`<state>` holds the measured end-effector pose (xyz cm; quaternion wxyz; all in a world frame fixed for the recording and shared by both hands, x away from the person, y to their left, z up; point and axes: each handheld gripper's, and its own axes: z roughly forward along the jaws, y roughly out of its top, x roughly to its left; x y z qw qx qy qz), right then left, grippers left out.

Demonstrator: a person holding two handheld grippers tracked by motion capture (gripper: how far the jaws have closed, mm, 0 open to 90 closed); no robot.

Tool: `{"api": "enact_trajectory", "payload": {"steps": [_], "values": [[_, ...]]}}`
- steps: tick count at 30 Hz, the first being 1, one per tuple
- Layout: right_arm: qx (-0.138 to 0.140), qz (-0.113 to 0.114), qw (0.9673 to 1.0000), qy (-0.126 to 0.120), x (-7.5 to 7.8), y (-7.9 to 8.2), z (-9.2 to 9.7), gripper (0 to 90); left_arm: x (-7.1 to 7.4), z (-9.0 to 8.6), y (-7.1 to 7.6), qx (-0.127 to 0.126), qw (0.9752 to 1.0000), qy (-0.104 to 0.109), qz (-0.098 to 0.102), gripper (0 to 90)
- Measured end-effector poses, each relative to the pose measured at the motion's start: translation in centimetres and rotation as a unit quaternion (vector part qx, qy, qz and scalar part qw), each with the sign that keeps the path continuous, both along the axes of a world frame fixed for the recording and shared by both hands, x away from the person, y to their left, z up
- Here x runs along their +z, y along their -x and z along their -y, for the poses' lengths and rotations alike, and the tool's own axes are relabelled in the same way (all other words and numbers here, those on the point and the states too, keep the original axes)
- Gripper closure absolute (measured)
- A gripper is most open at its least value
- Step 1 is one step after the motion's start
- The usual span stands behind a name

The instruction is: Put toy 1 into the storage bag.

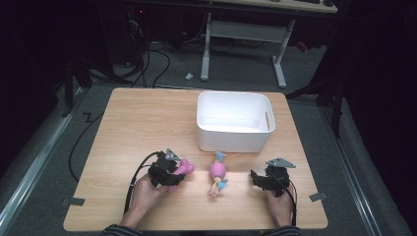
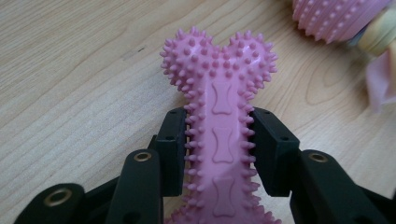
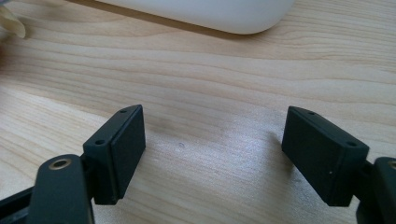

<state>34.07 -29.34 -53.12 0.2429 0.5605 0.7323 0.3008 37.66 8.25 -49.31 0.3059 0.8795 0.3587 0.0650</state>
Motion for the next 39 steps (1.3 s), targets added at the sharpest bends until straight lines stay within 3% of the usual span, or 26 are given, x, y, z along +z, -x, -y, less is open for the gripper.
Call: {"api": "enact_trajectory", "payload": {"steps": [6, 15, 25, 39], "values": [[0.0, 0.0, 1.0, 0.0, 0.0, 0.0, 0.0, 21.6, 1.2, -0.3, -0.2, -0.008, 0.9999, -0.002, -0.005, 58.6], [0.0, 0.0, 1.0, 0.0, 0.0, 0.0, 0.0, 21.6, 3.2, -1.0, -0.4, -0.009, 0.9999, 0.01, 0.007, 58.7], [0.001, 0.001, 1.0, 0.0, 0.0, 0.0, 0.0, 21.6, 4.8, -0.9, -0.8, -0.015, 0.9997, 0.0, 0.021, 58.7], [0.002, 0.0, 1.0, 0.0, 0.0, 0.0, 0.0, 21.6, 7.9, -1.4, -1.7, -0.023, 0.9991, 0.021, 0.027, 58.9]]}}
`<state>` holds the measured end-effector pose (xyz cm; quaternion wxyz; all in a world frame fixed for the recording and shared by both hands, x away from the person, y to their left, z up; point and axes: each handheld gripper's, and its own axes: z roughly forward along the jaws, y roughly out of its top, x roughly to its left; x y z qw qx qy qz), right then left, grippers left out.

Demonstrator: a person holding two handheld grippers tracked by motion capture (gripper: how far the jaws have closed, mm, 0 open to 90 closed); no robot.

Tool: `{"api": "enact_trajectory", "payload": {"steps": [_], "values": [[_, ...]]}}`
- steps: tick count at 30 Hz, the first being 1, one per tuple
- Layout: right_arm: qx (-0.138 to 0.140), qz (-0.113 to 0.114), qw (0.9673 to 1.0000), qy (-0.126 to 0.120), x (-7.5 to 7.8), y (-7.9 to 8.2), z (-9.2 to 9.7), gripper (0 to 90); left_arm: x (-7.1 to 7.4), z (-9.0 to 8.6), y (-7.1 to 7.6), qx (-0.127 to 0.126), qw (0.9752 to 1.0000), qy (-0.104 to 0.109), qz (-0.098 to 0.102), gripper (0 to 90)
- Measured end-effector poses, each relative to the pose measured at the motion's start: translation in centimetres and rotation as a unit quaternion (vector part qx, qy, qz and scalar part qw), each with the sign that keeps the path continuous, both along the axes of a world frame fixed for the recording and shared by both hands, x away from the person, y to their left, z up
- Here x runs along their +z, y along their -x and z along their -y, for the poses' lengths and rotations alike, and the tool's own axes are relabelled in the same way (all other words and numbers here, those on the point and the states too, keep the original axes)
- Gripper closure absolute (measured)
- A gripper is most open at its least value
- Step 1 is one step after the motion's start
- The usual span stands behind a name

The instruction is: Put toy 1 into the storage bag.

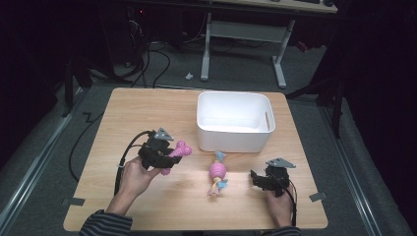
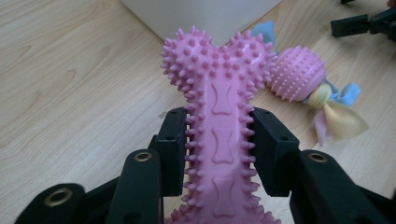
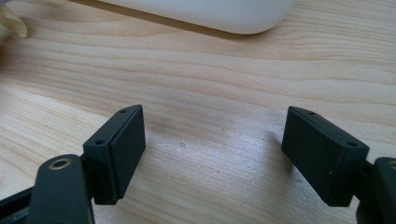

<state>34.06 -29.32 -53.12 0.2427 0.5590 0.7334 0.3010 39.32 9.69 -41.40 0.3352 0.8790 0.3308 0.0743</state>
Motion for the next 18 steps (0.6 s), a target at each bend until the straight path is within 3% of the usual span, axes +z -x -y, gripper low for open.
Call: {"api": "enact_trajectory", "payload": {"steps": [5, 8, 18], "values": [[0.0, 0.0, 1.0, 0.0, 0.0, 0.0, 0.0, 21.6, 1.1, 0.1, -0.4, 0.001, 0.9999, 0.012, -0.001, 58.9], [0.003, 0.0, 1.0, 0.0, 0.0, 0.0, 0.0, 21.7, 1.8, 0.3, -0.7, 0.003, 0.9999, 0.012, 0.009, 58.9], [0.002, 0.0, 1.0, 0.0, 0.0, 0.0, 0.0, 21.6, 3.5, 0.6, -1.9, -0.002, 0.9997, 0.025, 0.004, 58.9]]}}
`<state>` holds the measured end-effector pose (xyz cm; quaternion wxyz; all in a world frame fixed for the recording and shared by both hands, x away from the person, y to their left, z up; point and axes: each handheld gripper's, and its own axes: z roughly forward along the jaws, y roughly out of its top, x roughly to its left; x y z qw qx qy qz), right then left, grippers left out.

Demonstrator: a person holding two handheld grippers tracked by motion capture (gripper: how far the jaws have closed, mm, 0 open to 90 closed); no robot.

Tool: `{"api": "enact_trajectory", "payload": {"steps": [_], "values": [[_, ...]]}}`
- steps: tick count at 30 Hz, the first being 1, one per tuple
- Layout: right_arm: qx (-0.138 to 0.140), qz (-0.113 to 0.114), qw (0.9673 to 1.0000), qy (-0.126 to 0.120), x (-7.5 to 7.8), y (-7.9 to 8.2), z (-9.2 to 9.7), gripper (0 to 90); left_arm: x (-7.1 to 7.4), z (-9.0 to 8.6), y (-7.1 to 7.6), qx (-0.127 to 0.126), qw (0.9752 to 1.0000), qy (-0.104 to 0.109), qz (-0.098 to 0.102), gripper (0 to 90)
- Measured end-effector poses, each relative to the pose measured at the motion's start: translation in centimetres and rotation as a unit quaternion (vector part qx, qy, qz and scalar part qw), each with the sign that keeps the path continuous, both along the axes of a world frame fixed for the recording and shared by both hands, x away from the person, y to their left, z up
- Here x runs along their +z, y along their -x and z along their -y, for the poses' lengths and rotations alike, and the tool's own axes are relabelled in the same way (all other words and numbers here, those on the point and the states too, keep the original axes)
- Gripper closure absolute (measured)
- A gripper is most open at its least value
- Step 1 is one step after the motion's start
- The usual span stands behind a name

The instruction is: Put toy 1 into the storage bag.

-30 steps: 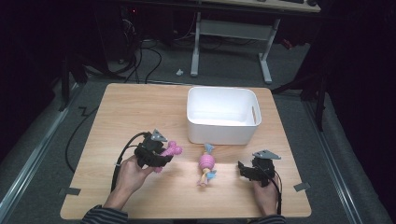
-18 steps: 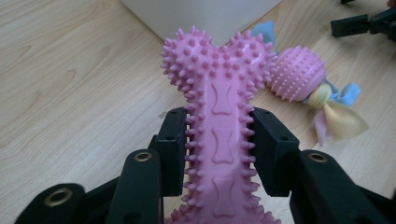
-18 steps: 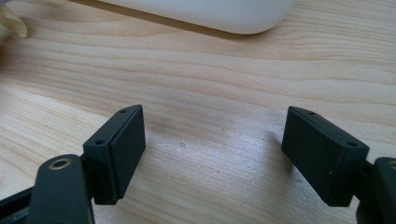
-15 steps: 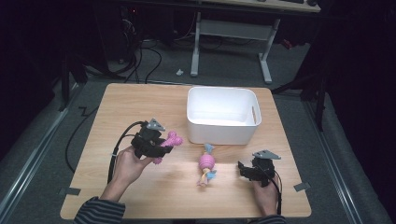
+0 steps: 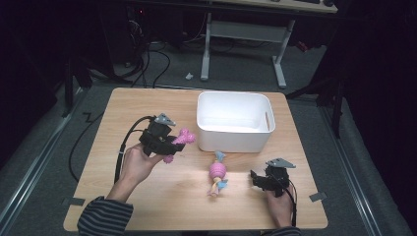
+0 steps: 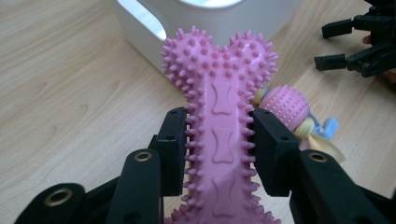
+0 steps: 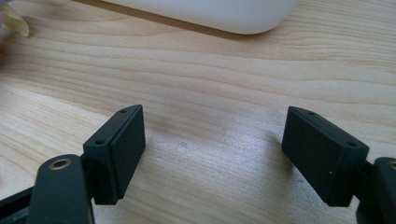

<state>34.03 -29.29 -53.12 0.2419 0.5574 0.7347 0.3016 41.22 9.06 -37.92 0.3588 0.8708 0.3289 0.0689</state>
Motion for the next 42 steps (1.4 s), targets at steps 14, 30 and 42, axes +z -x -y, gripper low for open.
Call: {"api": "enact_trajectory", "payload": {"steps": [14, 30, 42], "values": [[0.002, 0.0, 1.0, 0.0, 0.0, 0.0, 0.0, 21.6, 2.1, 1.6, -1.3, -0.018, 0.9998, -0.005, -0.001, 58.8], [0.008, 0.001, 1.0, 0.0, 0.0, 0.0, 0.0, 21.7, 5.2, 5.2, -3.2, -0.049, 0.9988, -0.001, 0.004, 58.8], [0.01, 0.0, 0.9999, 0.0, 0.0, 0.0, -0.1, 21.6, 5.9, 8.3, -5.7, -0.055, 0.9985, 0.002, 0.001, 58.7]]}}
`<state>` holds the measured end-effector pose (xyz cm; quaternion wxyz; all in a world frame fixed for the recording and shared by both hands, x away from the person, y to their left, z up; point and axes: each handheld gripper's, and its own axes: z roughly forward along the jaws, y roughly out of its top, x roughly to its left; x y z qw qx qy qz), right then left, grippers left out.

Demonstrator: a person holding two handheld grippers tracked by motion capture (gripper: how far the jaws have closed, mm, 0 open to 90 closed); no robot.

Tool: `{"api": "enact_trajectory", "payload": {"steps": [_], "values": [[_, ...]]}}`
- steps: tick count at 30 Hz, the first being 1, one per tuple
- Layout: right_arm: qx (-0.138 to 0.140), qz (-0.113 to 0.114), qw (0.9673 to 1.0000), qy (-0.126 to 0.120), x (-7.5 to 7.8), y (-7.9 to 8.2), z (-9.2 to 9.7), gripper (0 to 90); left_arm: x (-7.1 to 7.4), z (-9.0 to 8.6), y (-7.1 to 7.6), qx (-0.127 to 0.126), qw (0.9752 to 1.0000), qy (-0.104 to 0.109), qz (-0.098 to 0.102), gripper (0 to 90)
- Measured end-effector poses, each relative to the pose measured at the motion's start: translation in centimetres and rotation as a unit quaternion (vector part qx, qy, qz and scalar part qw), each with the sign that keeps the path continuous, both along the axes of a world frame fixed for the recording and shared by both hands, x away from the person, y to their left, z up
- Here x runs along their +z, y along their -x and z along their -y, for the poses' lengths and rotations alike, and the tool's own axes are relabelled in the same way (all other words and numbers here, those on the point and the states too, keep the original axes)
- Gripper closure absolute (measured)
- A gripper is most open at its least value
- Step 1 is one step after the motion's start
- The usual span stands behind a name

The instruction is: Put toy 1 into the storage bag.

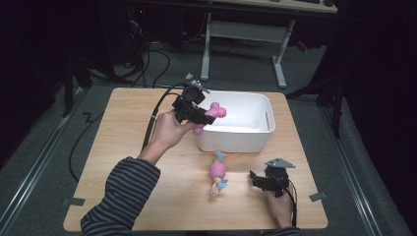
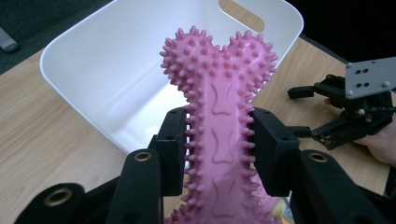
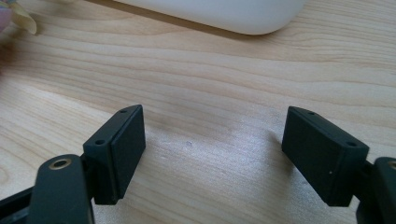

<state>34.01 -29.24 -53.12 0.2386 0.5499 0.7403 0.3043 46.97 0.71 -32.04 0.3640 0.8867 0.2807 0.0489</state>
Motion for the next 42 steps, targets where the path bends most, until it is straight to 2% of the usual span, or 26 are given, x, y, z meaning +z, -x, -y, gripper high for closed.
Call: {"api": "enact_trajectory", "payload": {"steps": [9, 11, 16, 27, 32, 36, 42], "values": [[0.002, 0.0, 1.0, 0.001, 0.0, 0.0, 0.0, 21.7, -0.3, 2.9, -1.8, -0.001, 0.9999, -0.015, 0.005, 58.7], [0.002, 0.0, 1.0, 0.001, 0.0, 0.0, 0.0, 21.6, -0.5, 3.4, -2.0, -0.001, 0.9999, -0.015, 0.005, 58.7], [0.002, 0.0, 1.0, 0.0, 0.0, 0.0, 0.0, 21.6, -1.4, 4.8, -2.6, -0.005, 0.9996, -0.028, 0.007, 58.8], [0.002, 0.0, 1.0, 0.0, 0.0, 0.0, 0.0, 21.6, -2.8, 6.2, -3.7, 0.004, 0.9993, -0.036, 0.004, 58.7], [0.002, 0.0, 1.0, 0.0, 0.0, 0.0, 0.0, 21.6, -3.7, 6.6, -3.8, 0.0, 0.9989, -0.047, 0.006, 58.6], [0.002, -0.001, 1.0, -0.001, 0.0, 0.0, 0.0, 21.6, -4.1, 6.5, -4.3, 0.007, 0.999, -0.044, 0.003, 58.6], [0.002, -0.001, 1.0, -0.001, 0.0, 0.0, 0.0, 21.6, -4.3, 6.5, -4.4, 0.005, 0.9991, -0.041, 0.003, 58.6]]}}
